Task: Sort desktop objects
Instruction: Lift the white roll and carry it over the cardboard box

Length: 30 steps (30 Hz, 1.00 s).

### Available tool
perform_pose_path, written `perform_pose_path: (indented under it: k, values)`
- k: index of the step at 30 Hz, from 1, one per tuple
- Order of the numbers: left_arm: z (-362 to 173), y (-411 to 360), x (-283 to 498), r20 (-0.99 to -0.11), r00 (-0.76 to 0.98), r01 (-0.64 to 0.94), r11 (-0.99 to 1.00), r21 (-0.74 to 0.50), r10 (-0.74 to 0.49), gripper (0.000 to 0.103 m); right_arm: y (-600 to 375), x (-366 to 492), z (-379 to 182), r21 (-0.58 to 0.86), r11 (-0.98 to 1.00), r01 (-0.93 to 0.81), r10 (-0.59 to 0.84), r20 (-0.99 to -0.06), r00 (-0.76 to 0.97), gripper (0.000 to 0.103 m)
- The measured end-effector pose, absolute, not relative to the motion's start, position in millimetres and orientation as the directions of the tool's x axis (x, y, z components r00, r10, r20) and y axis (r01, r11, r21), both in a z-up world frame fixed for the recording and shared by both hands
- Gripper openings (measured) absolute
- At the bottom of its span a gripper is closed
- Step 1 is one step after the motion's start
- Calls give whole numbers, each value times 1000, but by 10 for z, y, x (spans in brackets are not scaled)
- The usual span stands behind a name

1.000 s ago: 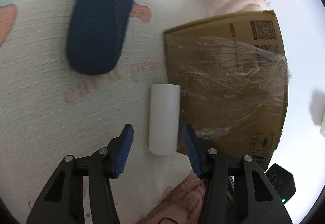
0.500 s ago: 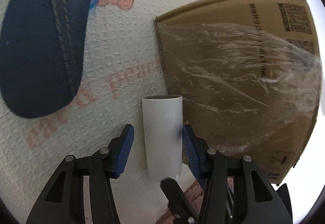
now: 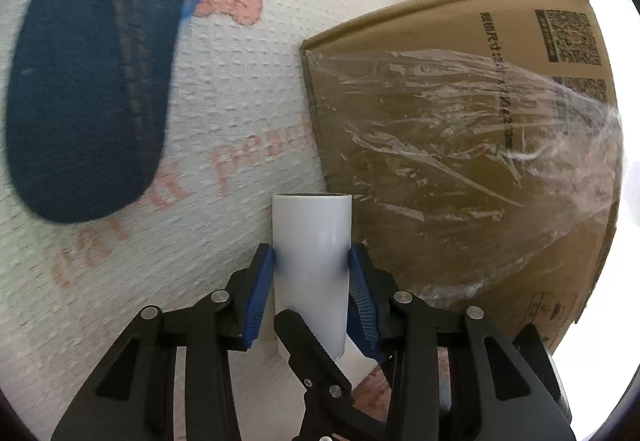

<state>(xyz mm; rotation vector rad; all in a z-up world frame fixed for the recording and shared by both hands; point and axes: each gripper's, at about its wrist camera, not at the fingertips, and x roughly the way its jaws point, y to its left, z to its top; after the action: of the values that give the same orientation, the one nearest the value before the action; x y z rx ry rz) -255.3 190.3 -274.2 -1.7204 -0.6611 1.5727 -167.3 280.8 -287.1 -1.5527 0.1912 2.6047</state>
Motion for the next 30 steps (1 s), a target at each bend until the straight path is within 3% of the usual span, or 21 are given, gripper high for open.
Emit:
perform_pose_path:
  k: [16, 19, 25, 30]
  values:
    - [-2731, 765, -1881, -649, 52, 41, -651, -758, 759, 43, 2127, -1451, -2834, 203, -966, 160, -247, -909, -336, 42]
    - [-2731, 658, -1860, -653, 33, 77, -654, -753, 756, 43, 2109, -1460, -2807, 207, -965, 161, -251, -906, -341, 53]
    - [-2804, 438, -1803, -652, 63, 100, -655, -749, 756, 52, 2096, -1585, -2960, 251, -961, 116, -274, -920, -280, 54]
    - [-2830, 738, -1833, -638, 116, 39, -645, -763, 761, 53, 2104, -1677, -3019, 285, -952, 109, -305, -912, -273, 54]
